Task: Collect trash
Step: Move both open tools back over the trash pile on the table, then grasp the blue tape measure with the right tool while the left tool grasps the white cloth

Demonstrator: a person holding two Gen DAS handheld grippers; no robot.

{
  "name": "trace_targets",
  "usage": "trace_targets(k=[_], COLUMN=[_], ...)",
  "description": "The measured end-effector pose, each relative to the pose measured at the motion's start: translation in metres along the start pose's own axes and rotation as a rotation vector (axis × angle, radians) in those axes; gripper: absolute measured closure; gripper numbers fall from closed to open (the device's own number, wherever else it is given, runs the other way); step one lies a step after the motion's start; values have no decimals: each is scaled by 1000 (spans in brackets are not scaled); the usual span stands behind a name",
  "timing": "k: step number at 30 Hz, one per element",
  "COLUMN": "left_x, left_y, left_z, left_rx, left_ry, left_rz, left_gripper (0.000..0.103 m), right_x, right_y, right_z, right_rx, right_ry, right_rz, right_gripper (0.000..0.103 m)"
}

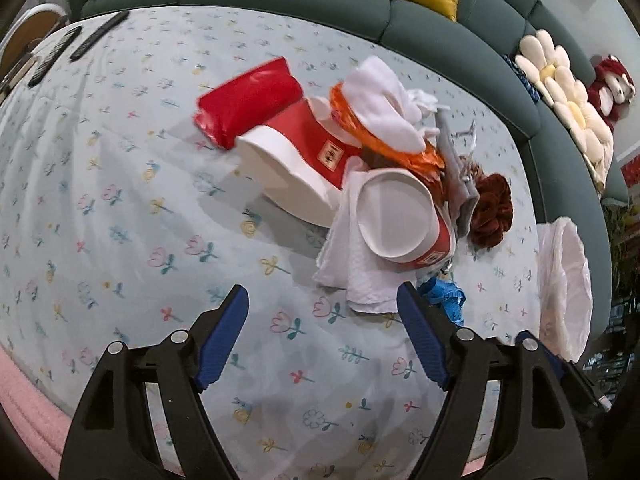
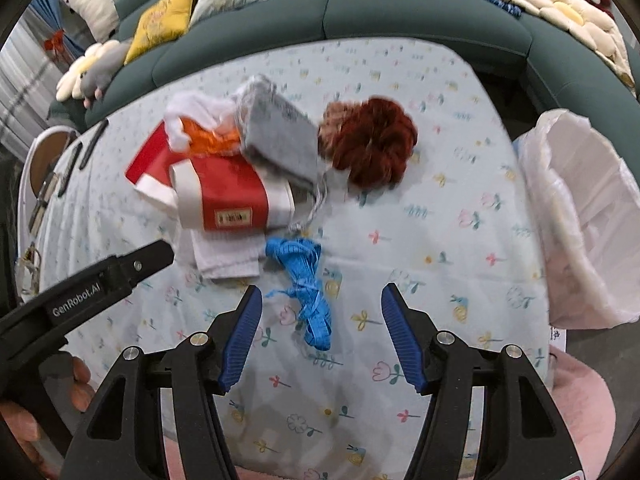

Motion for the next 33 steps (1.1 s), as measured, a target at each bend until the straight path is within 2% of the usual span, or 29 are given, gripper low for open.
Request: trace_targets(k=[7, 10, 13, 18, 23, 33], left_x=[-3, -4, -4, 0, 2, -5], left_y=[26, 34, 41, 47, 42, -1], left_z=[12, 15, 18, 22, 29, 39], left_rx=[3, 13, 29, 50, 66, 79], left_ry=[36, 40, 43, 55, 74, 69], left_rz=[-34, -47, -67, -92, -85, -4], left_gripper=[31, 37, 47, 74, 90, 95], right_x=[7, 9, 10, 13, 13, -7], right_y=[23, 31, 37, 47, 46, 4], right_z=[-2, -3, -4, -6, -10, -17], right_rx=[2, -2, -7, -14, -25, -59], right_ry=[-7, -11, -9, -19, -26, -17], right_rz=[-54, -76, -93, -119, -116, -5], right_gripper=[49, 55, 62, 76, 82, 84])
Point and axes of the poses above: each gripper's, at about its wrist camera, not at the fingertips, and y roughly the way its jaws point, z to its right, x to its underside, the point moved 10 cm from there along y, roughly the way its jaws point, and after that the axes turned 2 degrees about -y, right-handed, at the moved point
